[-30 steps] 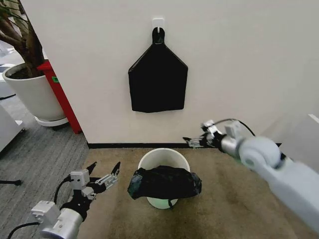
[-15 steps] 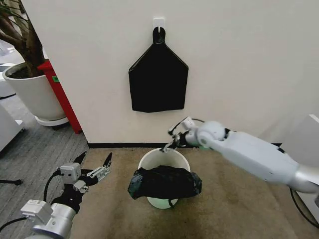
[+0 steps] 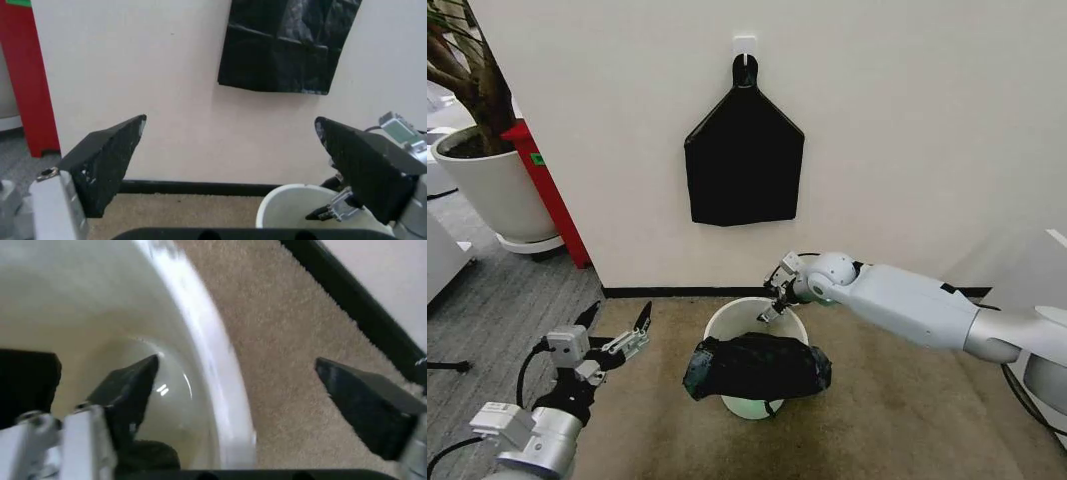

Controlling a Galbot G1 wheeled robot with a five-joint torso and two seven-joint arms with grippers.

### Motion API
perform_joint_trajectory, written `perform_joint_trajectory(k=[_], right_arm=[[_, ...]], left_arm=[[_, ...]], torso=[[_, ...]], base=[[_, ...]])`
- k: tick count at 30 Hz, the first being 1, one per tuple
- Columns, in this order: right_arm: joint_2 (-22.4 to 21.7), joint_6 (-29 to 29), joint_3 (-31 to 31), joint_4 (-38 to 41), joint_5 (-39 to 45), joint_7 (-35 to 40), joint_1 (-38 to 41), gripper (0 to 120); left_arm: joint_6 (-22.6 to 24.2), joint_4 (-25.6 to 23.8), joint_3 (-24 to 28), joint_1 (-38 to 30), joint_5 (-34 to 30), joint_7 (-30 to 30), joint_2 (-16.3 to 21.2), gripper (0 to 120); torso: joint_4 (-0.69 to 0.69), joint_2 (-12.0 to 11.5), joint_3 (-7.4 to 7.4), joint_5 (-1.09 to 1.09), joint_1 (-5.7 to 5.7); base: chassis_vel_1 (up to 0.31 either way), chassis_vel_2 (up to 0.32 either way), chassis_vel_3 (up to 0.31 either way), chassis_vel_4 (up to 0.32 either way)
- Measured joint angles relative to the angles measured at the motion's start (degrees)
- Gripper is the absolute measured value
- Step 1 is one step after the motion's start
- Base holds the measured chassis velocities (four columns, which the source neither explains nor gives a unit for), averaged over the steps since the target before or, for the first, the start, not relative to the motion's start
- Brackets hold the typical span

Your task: Place the garbage bag over the trash bin.

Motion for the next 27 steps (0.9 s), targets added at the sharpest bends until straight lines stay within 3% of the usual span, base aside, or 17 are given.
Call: perform_joint_trajectory(k=[8,14,18,19,22,27], right_arm=[[-0.55,0.05,2.26,0.50,-0.04,-0.40,-1.90,57],[-1.13,0.11,3.18,1.40,-0.16,-0.04,-2.91,30],[-1.41,0.11,3.44,1.73,-0.15,0.27,-3.15,22],[-1.72,0.10,3.85,2.34,0.21,1.20,-3.42,12],[-2.43,0.09,4.88,4.57,3.55,5.78,-3.78,4],[-3.86,0.09,7.25,8.75,9.11,13.99,-4.77,0]], left_arm=[[-0.54,0.41,1.72,0.02,0.96,-0.27,0.87,100],[-1.36,0.34,3.16,0.38,1.51,-0.52,0.72,100],[-1.55,0.32,3.23,0.43,1.52,-0.65,0.80,100],[-1.63,0.32,3.24,0.40,1.52,-0.75,0.86,100],[-1.70,0.40,3.30,0.33,1.52,-0.77,0.88,100],[-1.81,0.45,3.85,0.06,1.51,-0.78,1.13,100]], torso=[[0.01,0.00,0.00,0.01,0.00],[0.01,0.00,0.00,0.01,0.00],[0.01,0.00,0.00,0.02,0.00],[0.01,0.00,0.00,0.02,0.00],[0.00,0.00,0.00,0.02,0.00],[0.02,0.00,0.01,0.02,0.00]], base=[[0.000,0.000,0.000,0.000],[0.000,0.000,0.000,0.000],[0.000,0.000,0.000,0.000],[0.000,0.000,0.000,0.000],[0.000,0.000,0.000,0.000],[0.000,0.000,0.000,0.000]])
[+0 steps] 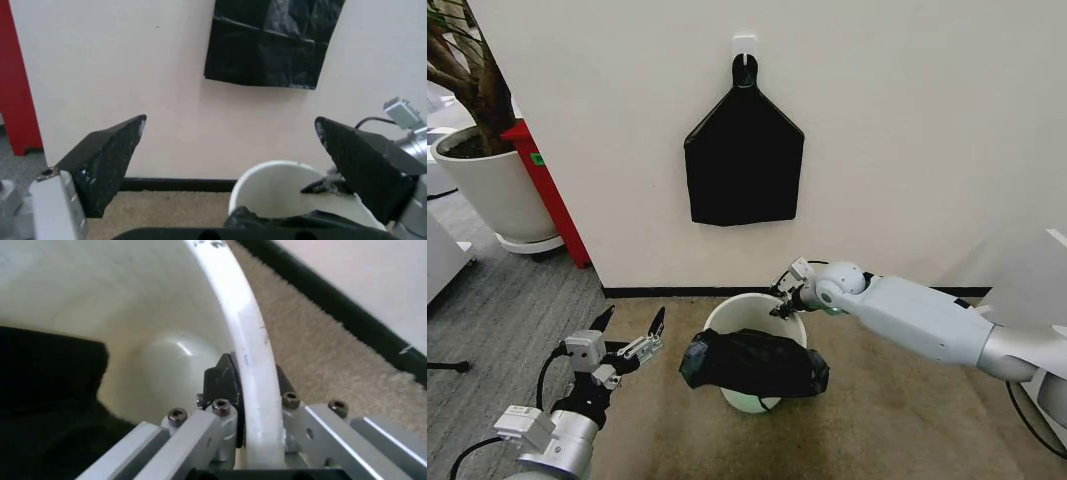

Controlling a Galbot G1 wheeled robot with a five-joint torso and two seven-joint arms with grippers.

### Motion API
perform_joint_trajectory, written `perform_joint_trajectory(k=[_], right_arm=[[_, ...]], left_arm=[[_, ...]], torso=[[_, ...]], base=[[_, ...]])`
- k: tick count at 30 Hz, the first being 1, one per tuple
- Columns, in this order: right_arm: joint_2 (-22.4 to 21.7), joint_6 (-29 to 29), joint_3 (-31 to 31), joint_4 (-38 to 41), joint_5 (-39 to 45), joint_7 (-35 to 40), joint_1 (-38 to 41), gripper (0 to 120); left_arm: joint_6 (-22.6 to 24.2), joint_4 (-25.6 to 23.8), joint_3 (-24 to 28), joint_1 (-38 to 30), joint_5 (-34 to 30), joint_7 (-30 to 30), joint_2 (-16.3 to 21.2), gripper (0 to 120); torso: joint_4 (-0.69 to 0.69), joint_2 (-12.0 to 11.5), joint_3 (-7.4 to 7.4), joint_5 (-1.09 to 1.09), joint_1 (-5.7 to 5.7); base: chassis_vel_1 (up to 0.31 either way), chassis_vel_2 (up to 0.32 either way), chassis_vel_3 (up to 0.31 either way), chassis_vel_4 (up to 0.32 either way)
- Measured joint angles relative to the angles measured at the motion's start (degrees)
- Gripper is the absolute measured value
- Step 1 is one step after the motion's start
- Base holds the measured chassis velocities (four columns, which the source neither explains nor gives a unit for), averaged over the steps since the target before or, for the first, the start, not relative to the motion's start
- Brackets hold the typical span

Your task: Place the garbage bag over the trash bin.

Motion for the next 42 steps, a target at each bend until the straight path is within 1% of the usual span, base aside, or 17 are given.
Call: perform_joint_trajectory(k=[3,4,5,6,7,8,9,11,13,14,18,20,23,27,31,37,42], right_arm=[[-1.59,0.00,3.64,4.63,7.21,9.53,-1.97,0],[-1.59,0.00,3.64,4.63,7.21,9.53,-1.97,0],[-1.68,0.00,5.33,6.09,10.28,13.94,-3.00,0],[-1.41,0.01,8.42,8.19,16.13,22.03,-4.89,0],[-1.15,0.01,9.70,8.92,18.55,25.37,-5.63,0],[-0.20,0.09,13.50,10.99,25.44,34.94,-7.72,0],[0.70,0.16,16.34,12.47,29.96,41.66,-9.39,0],[2.20,0.84,20.91,15.03,36.78,51.61,-12.53,0],[2.52,1.54,22.01,15.97,38.40,54.28,-13.49,0],[3.05,4.18,23.86,18.19,40.62,59.93,-15.60,0],[4.89,13.69,28.05,22.99,44.33,72.74,-20.44,0],[5.39,15.20,28.82,23.54,44.86,74.58,-21.14,0],[7.15,21.56,31.99,25.60,45.31,81.16,-23.92,0],[7.97,25.64,33.86,27.08,44.48,84.03,-25.81,0],[8.39,26.54,34.41,27.77,40.39,83.53,-28.69,0],[10.59,26.41,36.84,26.49,30.83,78.38,-35.77,0],[11.76,26.31,37.71,24.92,27.89,77.13,-38.41,0]], left_arm=[[-0.02,0.02,0.23,-0.36,-0.09,-0.05,0.19,100],[-0.02,0.02,0.23,-0.36,-0.09,-0.05,0.19,100],[-0.09,0.10,0.32,-0.51,-0.14,-0.06,0.20,100],[-0.35,0.37,0.57,-0.73,-0.24,-0.11,0.21,100],[-0.56,0.55,0.73,-0.86,-0.27,-0.13,0.21,100],[-0.97,0.88,1.09,-1.15,-0.30,-0.16,0.23,100],[-1.16,1.09,1.37,-1.34,-0.33,-0.16,0.24,100],[-1.27,1.30,1.60,-1.63,-0.38,-0.17,0.26,100],[-1.29,1.35,1.63,-1.70,-0.42,-0.17,0.27,100],[-1.33,1.48,1.66,-1.87,-0.50,-0.17,0.32,100],[-1.67,2.08,1.68,-2.47,-0.63,-0.27,0.53,100],[-1.70,2.17,1.70,-2.60,-0.66,-0.28,0.57,100],[-1.76,2.46,2.05,-2.93,-0.72,-0.33,0.80,100],[-1.87,2.89,2.53,-3.11,-0.67,-0.39,0.89,100],[-1.94,3.33,2.66,-3.22,-0.64,-0.70,0.81,100],[-2.42,4.06,2.67,-2.98,-0.25,-0.82,0.64,100],[-2.57,4.32,2.88,-2.76,0.55,-0.82,0.21,100]], torso=[[-0.03,0.01,-0.01,-0.03,0.00],[-0.03,0.01,-0.01,-0.03,0.00],[-0.04,0.00,-0.01,-0.02,0.00],[-0.04,0.00,0.00,0.01,0.00],[-0.04,0.00,0.00,0.01,0.00],[-0.01,0.00,-0.01,-0.02,0.00],[0.00,0.00,-0.01,-0.02,0.00],[0.00,0.00,-0.01,0.00,0.00],[0.00,0.00,-0.01,0.00,0.00],[0.00,0.00,-0.01,-0.01,0.00],[-0.03,0.00,-0.01,-0.01,0.00],[-0.02,0.00,-0.01,-0.01,0.00],[-0.01,0.00,-0.01,-0.02,0.00],[-0.02,0.01,-0.01,-0.01,0.00],[-0.01,0.00,-0.01,-0.01,0.00],[-0.02,0.01,-0.01,-0.01,0.00],[-0.02,0.00,-0.01,-0.01,0.00]], base=[[0.000,0.000,0.000,0.000],[0.000,0.000,0.000,0.000],[0.000,0.000,0.000,0.000],[0.000,0.000,0.000,0.000],[0.000,0.000,0.000,0.000],[0.000,0.000,0.000,0.000],[0.000,0.000,0.000,0.000],[0.000,0.000,0.000,0.000],[0.000,0.000,0.000,0.000],[0.000,0.000,0.000,0.000],[0.000,0.000,0.000,0.000],[0.000,0.000,0.000,0.000],[0.000,0.000,0.000,0.000],[0.000,0.000,0.000,0.000],[0.000,0.000,0.000,0.000],[0.000,0.000,0.000,0.000],[0.000,0.000,0.000,0.000]])
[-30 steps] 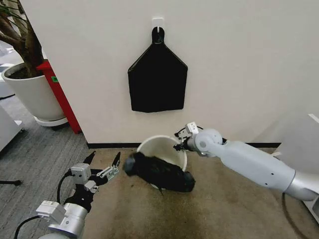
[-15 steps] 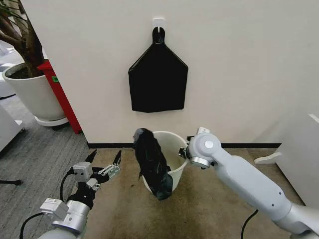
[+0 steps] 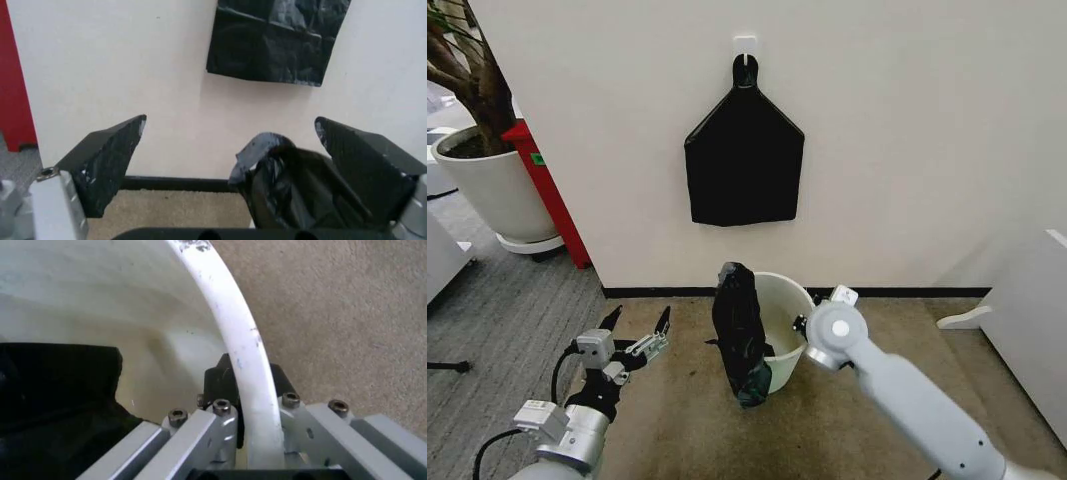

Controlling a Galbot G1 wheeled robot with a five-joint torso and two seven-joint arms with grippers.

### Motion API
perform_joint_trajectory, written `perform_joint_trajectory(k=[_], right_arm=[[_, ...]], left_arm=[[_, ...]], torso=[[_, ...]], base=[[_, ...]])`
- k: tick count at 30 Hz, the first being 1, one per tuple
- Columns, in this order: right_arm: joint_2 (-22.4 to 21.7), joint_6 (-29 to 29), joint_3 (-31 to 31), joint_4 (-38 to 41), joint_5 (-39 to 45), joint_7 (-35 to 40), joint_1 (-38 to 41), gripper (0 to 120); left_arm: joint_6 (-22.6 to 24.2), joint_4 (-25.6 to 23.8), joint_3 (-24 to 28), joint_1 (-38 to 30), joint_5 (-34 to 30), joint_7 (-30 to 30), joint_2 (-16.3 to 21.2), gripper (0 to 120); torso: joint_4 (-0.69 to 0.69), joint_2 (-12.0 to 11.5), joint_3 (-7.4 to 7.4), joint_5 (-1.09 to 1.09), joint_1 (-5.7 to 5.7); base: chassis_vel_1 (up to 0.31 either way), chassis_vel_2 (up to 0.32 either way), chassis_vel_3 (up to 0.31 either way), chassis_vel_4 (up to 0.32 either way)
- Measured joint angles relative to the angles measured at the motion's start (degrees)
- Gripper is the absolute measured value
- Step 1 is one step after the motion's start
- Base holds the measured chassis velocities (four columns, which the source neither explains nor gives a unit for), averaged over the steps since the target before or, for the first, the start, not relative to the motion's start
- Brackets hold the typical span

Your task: Place the garbage bag over the trash bin.

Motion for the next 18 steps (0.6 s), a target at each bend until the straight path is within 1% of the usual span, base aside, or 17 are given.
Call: perform_joint_trajectory(k=[11,12,15,17,18], right_arm=[[1.37,-0.09,0.08,-1.97,-3.29,-1.68,-4.18,0],[1.44,-0.10,0.17,-1.95,-3.30,-1.83,-4.52,3],[1.82,-0.38,0.60,-1.88,-3.36,-2.09,-5.52,15],[1.84,-0.39,0.63,-1.84,-3.36,-2.08,-5.61,17],[1.80,-0.45,0.73,-1.40,-3.42,-2.08,-6.02,23]], left_arm=[[-0.25,0.10,0.67,0.33,0.81,0.00,-1.15,100],[-0.25,0.09,0.68,0.29,0.81,0.00,-1.10,100],[-0.25,-0.02,0.68,0.10,0.79,0.00,-0.59,100],[-0.25,-0.07,0.68,0.08,0.78,0.00,-0.51,100],[-0.23,-0.31,0.69,0.03,0.69,-0.01,-0.18,100]], torso=[[0.00,0.02,-0.01,-0.02,0.00],[-0.01,0.02,-0.01,-0.02,0.00],[-0.01,0.02,-0.01,-0.02,0.00],[-0.01,0.02,-0.01,-0.02,0.00],[-0.01,0.02,-0.01,-0.02,0.00]], base=[[0.000,0.000,0.000,0.000],[0.000,0.000,0.000,0.000],[0.000,0.000,0.000,0.000],[0.000,0.000,0.000,0.000],[0.000,0.000,0.000,0.000]])
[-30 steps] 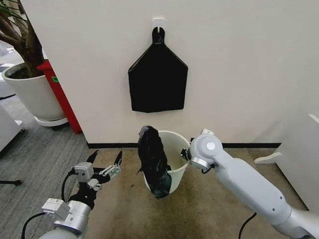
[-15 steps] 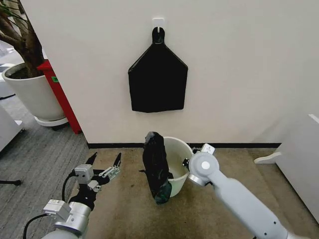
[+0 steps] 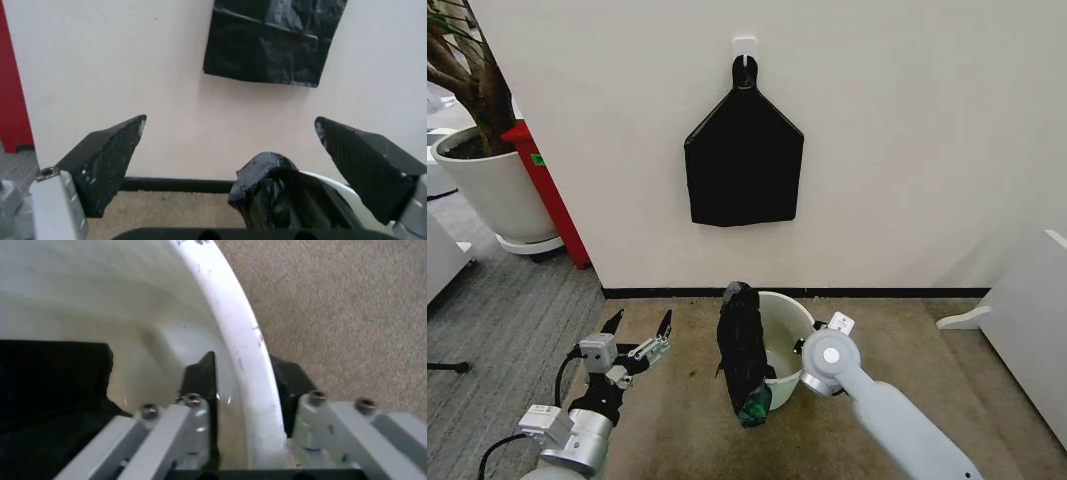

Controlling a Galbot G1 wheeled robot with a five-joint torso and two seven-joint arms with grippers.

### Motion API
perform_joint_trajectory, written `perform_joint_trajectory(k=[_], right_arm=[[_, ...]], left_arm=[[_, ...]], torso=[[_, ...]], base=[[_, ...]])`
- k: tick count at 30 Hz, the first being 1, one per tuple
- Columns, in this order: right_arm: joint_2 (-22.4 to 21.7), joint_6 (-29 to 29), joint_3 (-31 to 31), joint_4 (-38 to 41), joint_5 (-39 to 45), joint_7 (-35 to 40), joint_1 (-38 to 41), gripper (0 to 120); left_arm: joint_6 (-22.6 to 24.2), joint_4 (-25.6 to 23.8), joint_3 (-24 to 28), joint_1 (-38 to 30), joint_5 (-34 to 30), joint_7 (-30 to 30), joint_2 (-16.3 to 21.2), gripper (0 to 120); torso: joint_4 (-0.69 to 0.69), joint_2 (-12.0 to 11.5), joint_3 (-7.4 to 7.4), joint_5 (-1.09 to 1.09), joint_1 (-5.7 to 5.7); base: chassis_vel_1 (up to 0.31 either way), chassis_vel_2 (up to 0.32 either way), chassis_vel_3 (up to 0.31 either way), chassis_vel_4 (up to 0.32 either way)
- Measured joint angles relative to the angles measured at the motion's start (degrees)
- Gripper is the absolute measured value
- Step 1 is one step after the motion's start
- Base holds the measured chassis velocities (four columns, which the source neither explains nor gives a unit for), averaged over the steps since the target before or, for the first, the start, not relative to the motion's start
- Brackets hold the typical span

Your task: Place the garbage bag over the trash bin.

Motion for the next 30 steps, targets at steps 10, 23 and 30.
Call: perform_joint_trajectory(k=[10,23,30], right_arm=[[-2.92,-0.01,1.20,6.67,0.55,-0.19,-1.30,60],[-9.00,-1.96,6.24,16.32,-1.97,-4.75,-5.03,100],[-9.91,-2.55,7.55,20.03,-3.57,-5.63,-8.02,100]], left_arm=[[0.56,-0.26,0.33,-0.63,-0.70,-0.34,1.42,100],[9.96,4.36,6.47,-11.16,-11.13,-10.43,15.92,100],[18.52,10.25,11.46,-23.91,-18.95,-15.11,22.84,100]], torso=[[0.01,-0.02,0.02,0.04,0.00],[0.00,-0.02,0.02,0.02,0.00],[0.01,-0.02,0.01,0.01,0.00]], base=[[0.000,0.000,0.000,0.000],[0.000,0.000,0.000,0.000],[0.000,0.000,0.000,0.000]])
